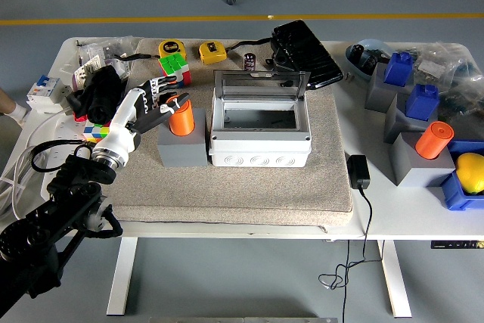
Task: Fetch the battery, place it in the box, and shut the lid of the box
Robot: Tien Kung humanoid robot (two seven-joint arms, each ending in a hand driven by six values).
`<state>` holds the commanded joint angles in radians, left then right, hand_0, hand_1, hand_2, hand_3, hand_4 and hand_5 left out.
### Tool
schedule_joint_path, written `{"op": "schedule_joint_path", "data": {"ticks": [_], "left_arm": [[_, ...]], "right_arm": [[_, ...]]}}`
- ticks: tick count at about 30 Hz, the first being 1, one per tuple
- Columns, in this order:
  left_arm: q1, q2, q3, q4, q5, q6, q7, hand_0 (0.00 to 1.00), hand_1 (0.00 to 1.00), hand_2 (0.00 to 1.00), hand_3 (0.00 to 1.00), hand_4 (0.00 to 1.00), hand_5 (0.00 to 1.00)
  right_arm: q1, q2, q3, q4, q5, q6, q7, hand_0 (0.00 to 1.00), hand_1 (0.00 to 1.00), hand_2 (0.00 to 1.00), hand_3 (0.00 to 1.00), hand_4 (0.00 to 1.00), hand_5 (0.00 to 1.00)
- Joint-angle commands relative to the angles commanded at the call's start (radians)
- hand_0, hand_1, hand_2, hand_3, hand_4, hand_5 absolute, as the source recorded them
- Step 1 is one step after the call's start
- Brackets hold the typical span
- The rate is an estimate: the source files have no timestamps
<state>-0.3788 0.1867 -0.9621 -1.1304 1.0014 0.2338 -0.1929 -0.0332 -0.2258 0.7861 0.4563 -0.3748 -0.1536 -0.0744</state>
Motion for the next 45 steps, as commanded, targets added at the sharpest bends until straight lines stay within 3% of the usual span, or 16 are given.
{"op": "schedule_joint_path", "data": {"ticks": [5,6,11,12,17,18,23,24,29,30,32,45], "left_arm": [[-0.003,-0.005,0.013,0.011,-0.009,0.003,-0.016,0.837,0.794,0.789,0.777,0.998,0.337],[-0.004,-0.006,0.016,0.013,-0.012,0.003,-0.019,0.8,0.76,0.761,0.754,0.998,0.234],[-0.014,-0.012,0.038,0.032,-0.019,0.004,-0.033,0.8,0.76,0.761,0.754,0.998,0.234],[-0.015,-0.014,0.041,0.036,-0.021,0.005,-0.036,0.74,0.717,0.713,0.643,0.998,0.084],[-0.018,-0.024,0.044,0.043,-0.046,0.014,-0.06,0.74,0.717,0.713,0.643,0.998,0.084],[-0.019,-0.026,0.044,0.042,-0.053,0.016,-0.068,0.713,0.683,0.6,0.588,0.998,0.002],[-0.03,-0.028,0.053,0.053,-0.066,0.012,-0.065,0.713,0.683,0.6,0.588,0.998,0.002],[-0.03,-0.029,0.055,0.055,-0.067,0.011,-0.063,0.673,0.594,0.552,0.545,0.967,0.002],[-0.031,-0.041,0.056,0.063,-0.087,0.009,-0.067,0.673,0.594,0.552,0.545,0.967,0.002],[-0.033,-0.043,0.057,0.065,-0.093,0.008,-0.068,0.602,0.525,0.52,0.527,0.921,0.002],[-0.038,-0.046,0.06,0.07,-0.104,0.005,-0.069,0.602,0.525,0.52,0.527,0.921,0.002],[-0.06,-0.066,0.065,0.123,-0.243,-0.023,-0.077,0.518,0.421,0.427,0.468,0.838,0.002]], "right_arm": [[0.0,0.0,-0.001,0.001,0.0,0.0,0.0,0.618,0.638,0.66,0.588,0.98,0.535],[0.0,-0.001,-0.001,0.001,0.0,0.0,0.0,0.618,0.638,0.659,0.588,0.982,0.534],[0.0,0.0,-0.001,0.0,0.002,0.0,-0.001,0.618,0.638,0.659,0.588,0.982,0.534],[0.0,0.0,-0.001,0.0,0.002,0.0,-0.001,0.618,0.638,0.659,0.589,0.986,0.535],[0.003,-0.001,0.0,0.002,0.002,0.0,0.0,0.618,0.638,0.659,0.589,0.986,0.535],[0.003,-0.001,0.0,0.002,0.002,-0.001,0.001,0.618,0.637,0.659,0.591,0.989,0.537],[0.003,-0.001,-0.003,0.001,0.004,0.0,0.0,0.618,0.637,0.659,0.591,0.989,0.537],[0.003,-0.001,-0.003,0.001,0.004,-0.001,0.0,0.618,0.637,0.659,0.592,0.99,0.537],[0.004,0.0,-0.004,0.001,0.005,0.0,0.0,0.618,0.637,0.659,0.592,0.99,0.537],[0.004,0.0,-0.003,0.001,0.005,0.0,0.0,0.619,0.638,0.659,0.592,0.991,0.537],[0.005,0.0,-0.002,0.001,0.005,-0.001,0.0,0.619,0.638,0.659,0.592,0.991,0.537],[0.005,0.0,-0.003,0.001,0.007,-0.002,0.0,0.618,0.638,0.66,0.592,0.992,0.536]]}}
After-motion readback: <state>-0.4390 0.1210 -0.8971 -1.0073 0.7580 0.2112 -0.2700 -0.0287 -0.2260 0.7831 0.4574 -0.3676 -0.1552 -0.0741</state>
